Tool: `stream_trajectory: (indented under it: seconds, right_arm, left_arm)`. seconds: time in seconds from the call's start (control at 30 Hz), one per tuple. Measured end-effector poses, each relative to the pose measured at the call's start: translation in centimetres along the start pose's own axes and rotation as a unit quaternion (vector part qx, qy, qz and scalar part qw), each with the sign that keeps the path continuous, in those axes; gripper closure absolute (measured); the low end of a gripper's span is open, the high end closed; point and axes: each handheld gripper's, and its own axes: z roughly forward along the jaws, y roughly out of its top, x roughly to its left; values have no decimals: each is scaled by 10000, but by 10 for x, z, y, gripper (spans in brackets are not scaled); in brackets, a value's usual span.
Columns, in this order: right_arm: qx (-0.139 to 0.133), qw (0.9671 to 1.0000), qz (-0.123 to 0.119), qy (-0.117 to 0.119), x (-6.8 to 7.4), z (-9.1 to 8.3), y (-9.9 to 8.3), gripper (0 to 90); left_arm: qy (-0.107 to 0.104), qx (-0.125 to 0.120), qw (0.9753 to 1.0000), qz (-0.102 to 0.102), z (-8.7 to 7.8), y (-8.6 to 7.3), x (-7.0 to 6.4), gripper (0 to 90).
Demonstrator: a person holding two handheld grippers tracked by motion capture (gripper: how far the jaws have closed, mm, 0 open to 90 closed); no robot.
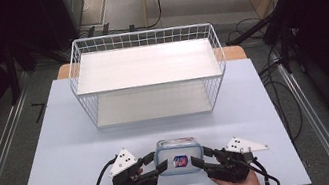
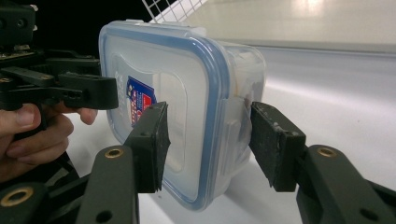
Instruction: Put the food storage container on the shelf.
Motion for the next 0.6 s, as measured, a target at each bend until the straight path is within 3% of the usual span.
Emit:
stream_trajectory:
  seconds: [0.6]
  right_arm:
    - [-528, 9972, -523, -105, 18, -11, 23, 483]
  left_arm:
    - [184, -565, 9973, 420, -16, 19, -15, 489]
